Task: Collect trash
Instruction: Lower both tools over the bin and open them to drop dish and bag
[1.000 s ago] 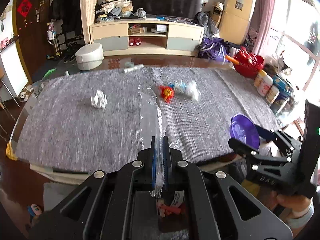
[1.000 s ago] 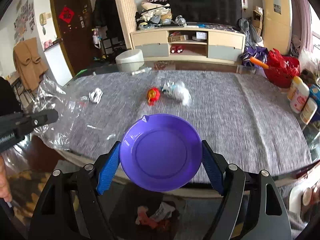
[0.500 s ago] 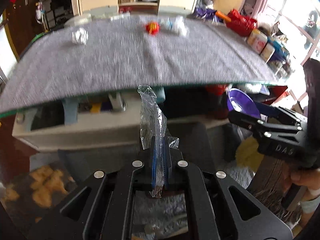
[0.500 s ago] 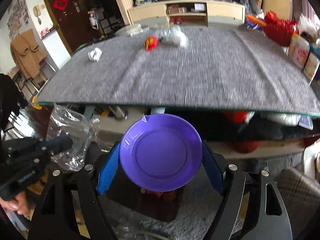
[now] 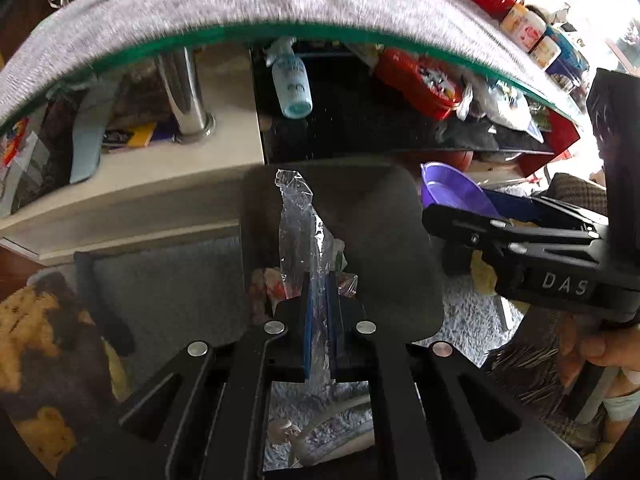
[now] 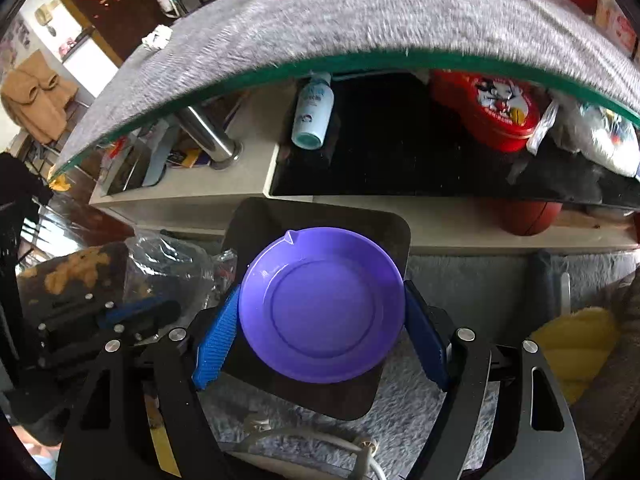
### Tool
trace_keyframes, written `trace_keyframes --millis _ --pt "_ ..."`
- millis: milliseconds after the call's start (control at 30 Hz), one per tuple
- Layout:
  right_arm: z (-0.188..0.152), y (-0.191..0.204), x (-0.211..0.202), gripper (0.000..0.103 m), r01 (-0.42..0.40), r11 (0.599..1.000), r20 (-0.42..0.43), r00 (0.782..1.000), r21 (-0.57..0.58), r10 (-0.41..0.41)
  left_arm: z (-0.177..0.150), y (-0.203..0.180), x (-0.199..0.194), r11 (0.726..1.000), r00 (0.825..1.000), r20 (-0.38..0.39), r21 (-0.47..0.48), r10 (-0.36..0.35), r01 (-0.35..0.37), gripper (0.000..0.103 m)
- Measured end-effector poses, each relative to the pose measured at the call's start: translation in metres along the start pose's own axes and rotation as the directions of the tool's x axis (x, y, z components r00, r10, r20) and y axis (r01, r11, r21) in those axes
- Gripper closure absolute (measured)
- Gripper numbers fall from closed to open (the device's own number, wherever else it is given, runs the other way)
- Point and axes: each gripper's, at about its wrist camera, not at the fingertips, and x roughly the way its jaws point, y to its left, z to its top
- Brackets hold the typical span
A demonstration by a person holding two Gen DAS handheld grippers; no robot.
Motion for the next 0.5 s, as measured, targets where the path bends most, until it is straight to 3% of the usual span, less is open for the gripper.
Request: trace_keyframes --millis 167,333,500 --pt "0.004 -0.003 0.006 0.023 -0.022 1.000 -0.013 1.000 0.020 0.022 0.000 -0.001 0.009 1.000 1.000 -0.020 0.001 -0.012 0.012 0.095" --pt "0.005 -0.004 0.012 0.017 -0.024 0.999 -0.025 0.999 0.024 0.025 0.002 0.001 0.013 1.000 0.999 -0.033 -0.008 -0.004 0.004 0.069" --pt "0.009 -0.013 0.007 0.014 0.003 0.999 -0.006 1.000 0.051 -0.002 0.004 0.009 0.011 0.999 0.999 -0.032 -0.037 0.014 -0.015 0.052"
